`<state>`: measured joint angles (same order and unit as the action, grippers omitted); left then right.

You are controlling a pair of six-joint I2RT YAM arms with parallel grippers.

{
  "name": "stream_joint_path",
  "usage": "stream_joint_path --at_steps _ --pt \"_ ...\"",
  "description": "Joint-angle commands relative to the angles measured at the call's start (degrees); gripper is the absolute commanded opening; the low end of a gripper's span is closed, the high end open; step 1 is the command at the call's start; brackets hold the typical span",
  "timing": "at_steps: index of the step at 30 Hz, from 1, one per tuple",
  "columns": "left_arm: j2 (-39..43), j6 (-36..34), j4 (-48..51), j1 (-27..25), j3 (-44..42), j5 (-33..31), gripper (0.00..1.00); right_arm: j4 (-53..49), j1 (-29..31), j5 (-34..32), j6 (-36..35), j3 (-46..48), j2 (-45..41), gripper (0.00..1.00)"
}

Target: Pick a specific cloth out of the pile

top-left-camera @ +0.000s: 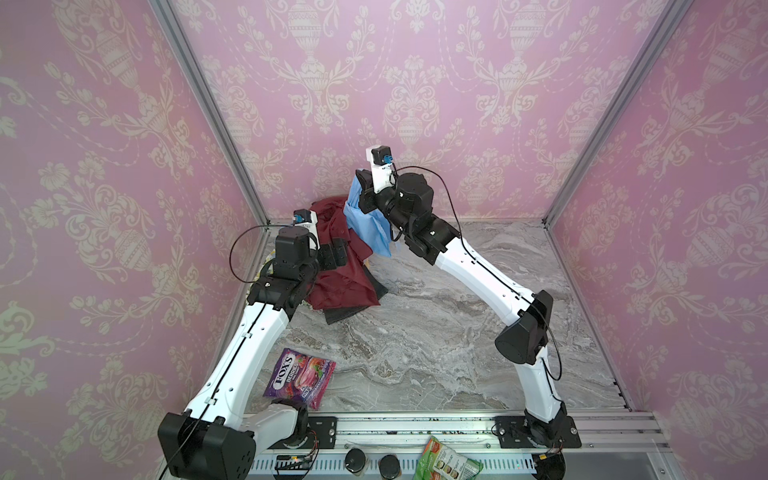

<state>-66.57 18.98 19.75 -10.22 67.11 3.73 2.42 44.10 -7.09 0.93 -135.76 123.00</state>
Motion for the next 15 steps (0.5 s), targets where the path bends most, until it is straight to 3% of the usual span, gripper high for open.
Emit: stream_joint_path --at_steps 1,7,12,15 --pt "0.32 -2.05 -1.07 0.59 3.44 -0.56 0.94 0.72 0.59 2.86 -1.65 -7.04 2.7 0.0" --pt "-0.55 -7.98 -9.72 0.81 3.6 4.73 0.99 0.39 0.72 3.14 -1.02 -9.57 3.26 0.0" --pt "-5.41 -17.15 -20.75 1.16 1.25 18.06 0.99 2.34 0.64 3.32 -0.01 -5.91 0.85 0.0" --pt "-13.58 -19.23 -23.68 2.32 5.72 23.64 0.99 4.5 0.2 3.64 1.48 -3.01 -1.15 0.0"
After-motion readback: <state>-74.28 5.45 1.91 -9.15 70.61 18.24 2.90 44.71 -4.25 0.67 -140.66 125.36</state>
